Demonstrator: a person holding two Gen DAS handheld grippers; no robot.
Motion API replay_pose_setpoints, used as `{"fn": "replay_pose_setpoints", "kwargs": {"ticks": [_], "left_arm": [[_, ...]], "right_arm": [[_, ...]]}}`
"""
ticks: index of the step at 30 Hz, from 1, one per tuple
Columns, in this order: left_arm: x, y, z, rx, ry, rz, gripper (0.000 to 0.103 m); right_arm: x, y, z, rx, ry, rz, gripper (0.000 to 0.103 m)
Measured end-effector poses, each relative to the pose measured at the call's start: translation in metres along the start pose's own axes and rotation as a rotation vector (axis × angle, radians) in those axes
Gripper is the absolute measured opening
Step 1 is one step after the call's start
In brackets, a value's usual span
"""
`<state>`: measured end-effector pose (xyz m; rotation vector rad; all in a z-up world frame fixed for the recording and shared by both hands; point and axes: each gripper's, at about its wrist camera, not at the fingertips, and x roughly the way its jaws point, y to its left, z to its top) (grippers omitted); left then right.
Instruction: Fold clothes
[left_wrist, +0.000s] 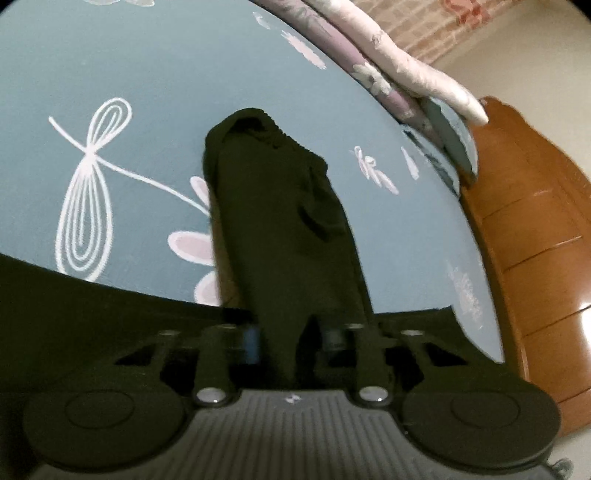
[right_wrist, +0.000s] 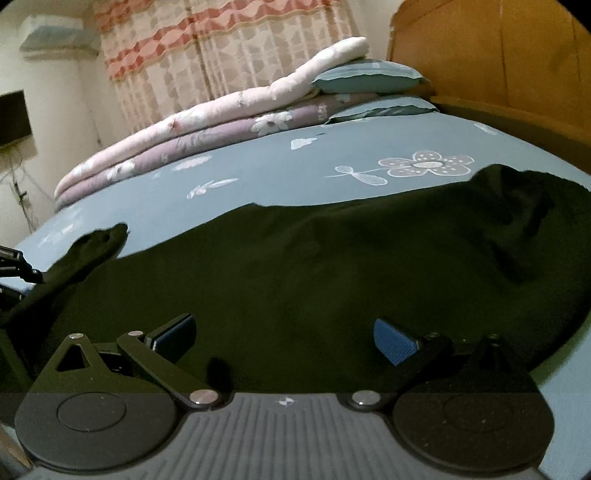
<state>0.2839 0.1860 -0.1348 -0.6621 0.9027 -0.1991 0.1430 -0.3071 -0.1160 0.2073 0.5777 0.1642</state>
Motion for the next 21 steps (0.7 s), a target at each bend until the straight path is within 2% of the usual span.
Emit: {"fn": "replay_pose_setpoints", "kwargs": {"ticks": [3, 9, 14, 16, 18, 21], "left_arm": [[-0.012, -0.004, -0.002, 0.035, -0.045, 0.010, 0.007], [-0.050, -0.021, -0.003, 0.081, -0.157, 0.002, 0.004], [-0.058, -0.020, -0.003, 0.057, -0.149, -0.023, 0.004], [-0.053, -0.009, -0.004, -0.009, -0.125, -0.043, 0.016], [-0.047, 0.000, -0.006, -0.037, -0.116, -0.021, 0.029], [-0.042, 0.010, -0.009, -0.068, -0.104, -0.023, 0.037]], "right_arm": [[-0.002, 0.000, -0.001, 0.003, -0.002, 0.019, 0.103], [-0.004, -0.002, -0.001, 0.027, -0.008, 0.034, 0.103], [-0.006, -0.002, -0.001, 0.031, -0.010, 0.038, 0.103], [-0.006, -0.003, -0.001, 0.033, -0.011, 0.039, 0.103], [-0.007, -0.003, -0.001, 0.037, -0.011, 0.040, 0.103], [-0.007, -0.002, -0.001, 0.036, -0.010, 0.038, 0.103]]}}
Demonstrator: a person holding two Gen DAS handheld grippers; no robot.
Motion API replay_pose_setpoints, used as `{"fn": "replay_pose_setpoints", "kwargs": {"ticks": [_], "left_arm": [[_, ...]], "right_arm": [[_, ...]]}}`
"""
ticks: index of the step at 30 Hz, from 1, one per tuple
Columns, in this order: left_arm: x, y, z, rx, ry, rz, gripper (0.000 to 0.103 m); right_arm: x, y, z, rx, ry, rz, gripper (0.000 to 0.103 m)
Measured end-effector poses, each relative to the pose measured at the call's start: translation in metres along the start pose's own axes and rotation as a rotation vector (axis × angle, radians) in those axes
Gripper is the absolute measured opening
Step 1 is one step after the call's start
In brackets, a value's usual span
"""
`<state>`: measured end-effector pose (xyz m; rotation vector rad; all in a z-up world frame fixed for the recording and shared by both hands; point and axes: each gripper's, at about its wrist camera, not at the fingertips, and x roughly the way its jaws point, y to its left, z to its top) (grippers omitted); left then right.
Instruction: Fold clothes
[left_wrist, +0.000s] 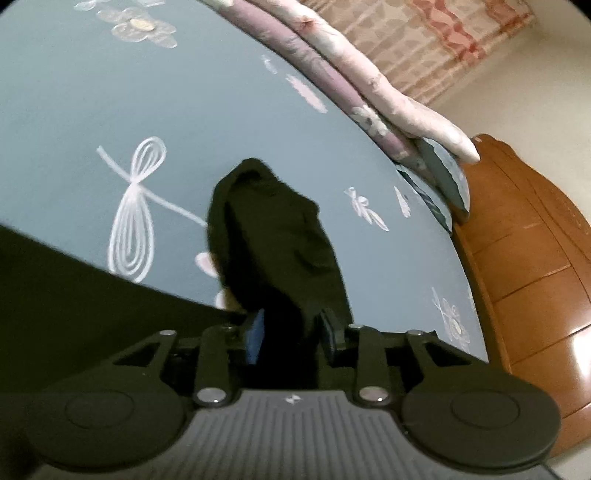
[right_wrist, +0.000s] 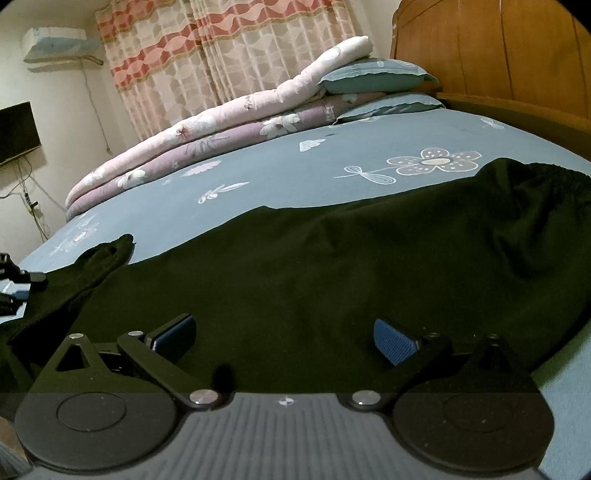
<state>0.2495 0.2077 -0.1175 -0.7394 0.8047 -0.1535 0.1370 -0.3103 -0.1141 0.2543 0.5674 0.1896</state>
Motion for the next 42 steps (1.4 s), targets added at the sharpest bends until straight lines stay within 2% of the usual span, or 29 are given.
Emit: {"fn": "replay_pose_setpoints", "kwargs": {"ticks": [1, 8, 9, 12, 15, 23, 30, 37, 42], "left_arm": [[0.002, 0.003, -0.001, -0.008, 0.011, -0.007, 0.044], [0.033, 0.010, 0.004, -0.068, 0.068, -0.128, 0.048], [0.038, 0.009, 0.004, -0.067, 0.071, -0.130, 0.045], [0.042, 0.005, 0.005, -0.048, 0.040, -0.114, 0.012], [0.030, -0.004, 0.001, 0.001, -0.026, -0.089, 0.007], [-0.013, -0.017, 0.002, 0.081, -0.178, -0.059, 0.007], [-0.036, -0.005, -0.001, 0.092, -0.316, -0.075, 0.006], [-0.050, 0.010, -0.016, 0.086, -0.345, -0.048, 0.007], [-0.054, 0.027, -0.028, 0.050, -0.317, -0.019, 0.007]], "right_arm": [[0.001, 0.001, 0.000, -0.005, 0.002, -0.004, 0.103], [0.005, 0.006, -0.001, -0.048, 0.013, -0.029, 0.103], [0.005, 0.006, -0.001, -0.051, 0.014, -0.030, 0.103], [0.006, 0.007, -0.001, -0.054, 0.015, -0.033, 0.103], [0.006, 0.006, -0.001, -0.054, 0.015, -0.032, 0.103], [0.005, 0.006, -0.002, -0.058, 0.015, -0.033, 0.103], [0.006, 0.007, -0.002, -0.067, 0.018, -0.034, 0.103], [0.006, 0.009, -0.003, -0.080, 0.022, -0.038, 0.103], [0.007, 0.011, -0.004, -0.092, 0.025, -0.042, 0.103]]}}
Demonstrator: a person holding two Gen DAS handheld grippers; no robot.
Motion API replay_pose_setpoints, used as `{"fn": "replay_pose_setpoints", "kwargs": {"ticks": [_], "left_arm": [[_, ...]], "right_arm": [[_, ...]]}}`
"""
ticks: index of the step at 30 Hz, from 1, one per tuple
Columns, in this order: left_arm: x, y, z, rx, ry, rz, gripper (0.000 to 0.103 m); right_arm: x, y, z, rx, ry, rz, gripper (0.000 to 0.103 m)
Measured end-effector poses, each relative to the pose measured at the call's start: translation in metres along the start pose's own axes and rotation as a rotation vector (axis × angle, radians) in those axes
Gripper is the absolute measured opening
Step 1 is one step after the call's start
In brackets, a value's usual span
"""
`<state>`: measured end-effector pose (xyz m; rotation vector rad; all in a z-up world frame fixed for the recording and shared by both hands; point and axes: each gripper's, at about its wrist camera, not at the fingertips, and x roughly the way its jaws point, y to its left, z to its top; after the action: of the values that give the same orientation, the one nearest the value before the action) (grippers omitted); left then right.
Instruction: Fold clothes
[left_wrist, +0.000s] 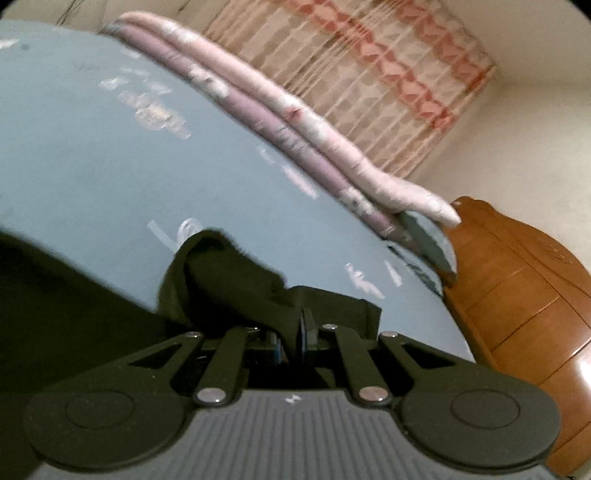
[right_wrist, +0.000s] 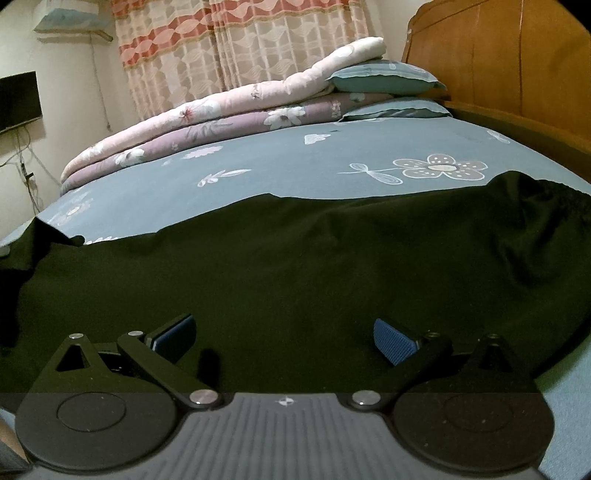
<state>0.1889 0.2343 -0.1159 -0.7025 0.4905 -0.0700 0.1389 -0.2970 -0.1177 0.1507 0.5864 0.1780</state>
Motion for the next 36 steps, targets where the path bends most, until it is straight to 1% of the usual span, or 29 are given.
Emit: {"fn": "replay_pose_setpoints", "kwargs": {"ticks": [4, 6, 9, 11, 12, 13, 14, 15, 16, 18, 21, 22, 23, 25, 28, 31, 34, 36], "left_arm": [[-0.001, 0.011, -0.010, -0.015, 0.018, 0.028, 0.007], [0.001, 0.016, -0.013, -0.009, 0.036, 0.047, 0.010], [0.003, 0.023, -0.016, -0.012, 0.057, 0.080, 0.012], [0.002, 0.024, -0.017, -0.023, 0.059, 0.101, 0.017], [0.002, 0.025, -0.016, -0.028, 0.064, 0.112, 0.025], [0.001, 0.026, -0.016, -0.034, 0.069, 0.123, 0.028], [0.000, 0.027, -0.015, -0.039, 0.074, 0.134, 0.029], [-0.003, 0.025, -0.013, -0.037, 0.078, 0.147, 0.031], [-0.006, 0.022, -0.010, -0.030, 0.082, 0.162, 0.035], [-0.014, 0.014, -0.004, -0.005, 0.094, 0.196, 0.036], [-0.029, -0.008, 0.006, 0.083, 0.114, 0.244, 0.037], [-0.035, -0.019, 0.009, 0.118, 0.116, 0.246, 0.038], [-0.040, -0.031, 0.011, 0.155, 0.115, 0.243, 0.039], [-0.049, -0.056, 0.013, 0.227, 0.117, 0.226, 0.045], [-0.045, -0.100, 0.001, 0.341, 0.166, 0.131, 0.047], [-0.025, -0.138, -0.021, 0.426, 0.239, 0.035, 0.048], [0.003, -0.163, -0.051, 0.422, 0.340, -0.070, 0.049], [0.019, -0.172, -0.071, 0.409, 0.399, -0.104, 0.049]], "right_arm": [[0.000, 0.001, -0.001, -0.006, 0.001, -0.004, 0.103], [-0.001, 0.001, -0.002, -0.009, 0.001, -0.005, 0.103], [-0.001, 0.002, -0.003, -0.013, 0.002, -0.006, 0.103], [-0.001, 0.002, -0.003, -0.014, 0.002, -0.007, 0.103], [-0.001, 0.002, -0.003, -0.014, 0.002, -0.007, 0.103], [-0.001, 0.002, -0.003, -0.014, 0.002, -0.008, 0.103], [-0.001, 0.002, -0.003, -0.015, 0.002, -0.008, 0.103], [-0.002, 0.002, -0.003, -0.013, 0.001, -0.006, 0.103], [-0.002, 0.002, -0.003, -0.010, 0.000, -0.003, 0.103], [-0.003, 0.001, -0.003, -0.004, -0.002, 0.003, 0.103], [-0.005, 0.000, -0.003, 0.006, -0.008, 0.014, 0.103], [-0.006, 0.000, -0.002, 0.009, -0.011, 0.019, 0.103], [-0.007, -0.001, -0.002, 0.010, -0.014, 0.025, 0.103], [-0.009, 0.000, -0.002, 0.008, -0.023, 0.036, 0.103], [-0.013, 0.001, -0.002, -0.001, -0.035, 0.046, 0.103], [-0.016, 0.002, -0.001, -0.006, -0.044, 0.055, 0.103], [-0.017, 0.000, -0.001, 0.006, -0.047, 0.058, 0.103], [-0.018, -0.002, -0.001, 0.018, -0.051, 0.059, 0.103]]}}
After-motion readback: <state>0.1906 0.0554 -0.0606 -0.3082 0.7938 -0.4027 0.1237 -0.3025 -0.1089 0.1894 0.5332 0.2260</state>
